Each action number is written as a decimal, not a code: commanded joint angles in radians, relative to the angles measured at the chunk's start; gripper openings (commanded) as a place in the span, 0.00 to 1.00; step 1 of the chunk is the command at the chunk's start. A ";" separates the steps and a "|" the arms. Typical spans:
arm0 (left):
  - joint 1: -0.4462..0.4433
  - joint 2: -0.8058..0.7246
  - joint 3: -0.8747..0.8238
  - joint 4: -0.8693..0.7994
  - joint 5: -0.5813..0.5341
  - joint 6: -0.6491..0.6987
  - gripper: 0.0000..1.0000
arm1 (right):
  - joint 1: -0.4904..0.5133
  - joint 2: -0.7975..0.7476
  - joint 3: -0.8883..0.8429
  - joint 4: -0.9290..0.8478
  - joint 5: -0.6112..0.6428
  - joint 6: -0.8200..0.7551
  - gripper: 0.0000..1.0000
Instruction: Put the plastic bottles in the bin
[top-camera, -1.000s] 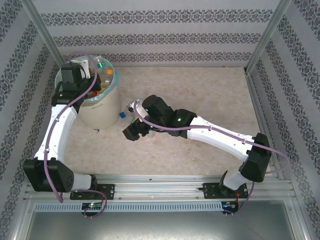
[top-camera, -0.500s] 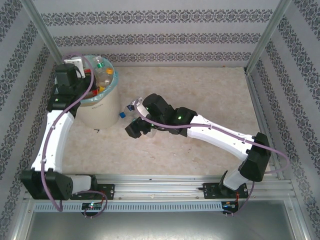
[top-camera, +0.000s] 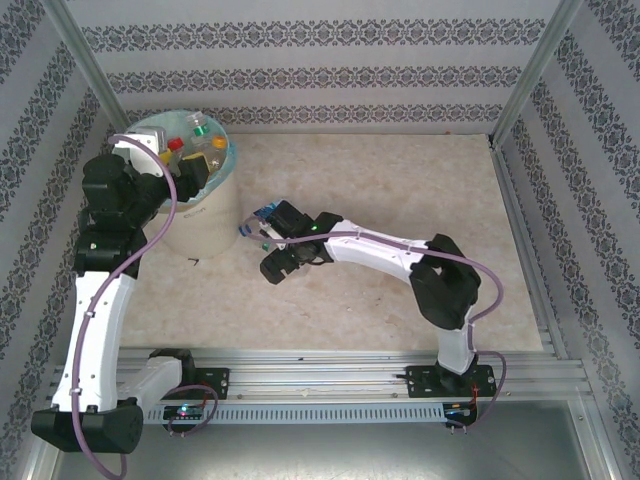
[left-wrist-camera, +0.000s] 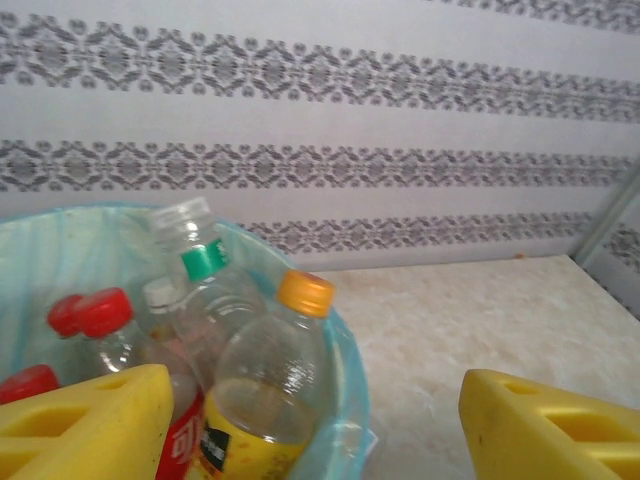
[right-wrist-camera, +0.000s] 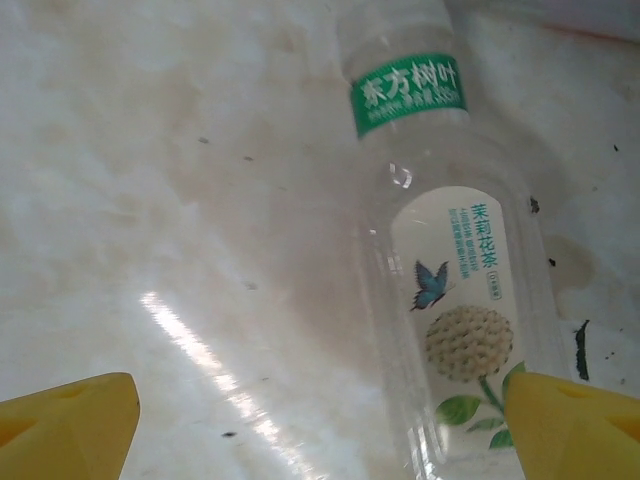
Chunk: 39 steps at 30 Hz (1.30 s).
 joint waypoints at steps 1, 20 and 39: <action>-0.007 -0.038 -0.010 0.080 0.079 0.062 0.77 | 0.006 0.032 0.053 -0.038 0.115 -0.049 0.96; -0.007 -0.043 -0.032 0.113 0.067 0.062 0.78 | 0.001 0.189 0.119 -0.081 0.149 -0.098 0.83; -0.008 0.077 0.066 0.162 0.253 -0.080 0.79 | -0.001 -0.318 -0.169 -0.055 0.171 -0.001 0.46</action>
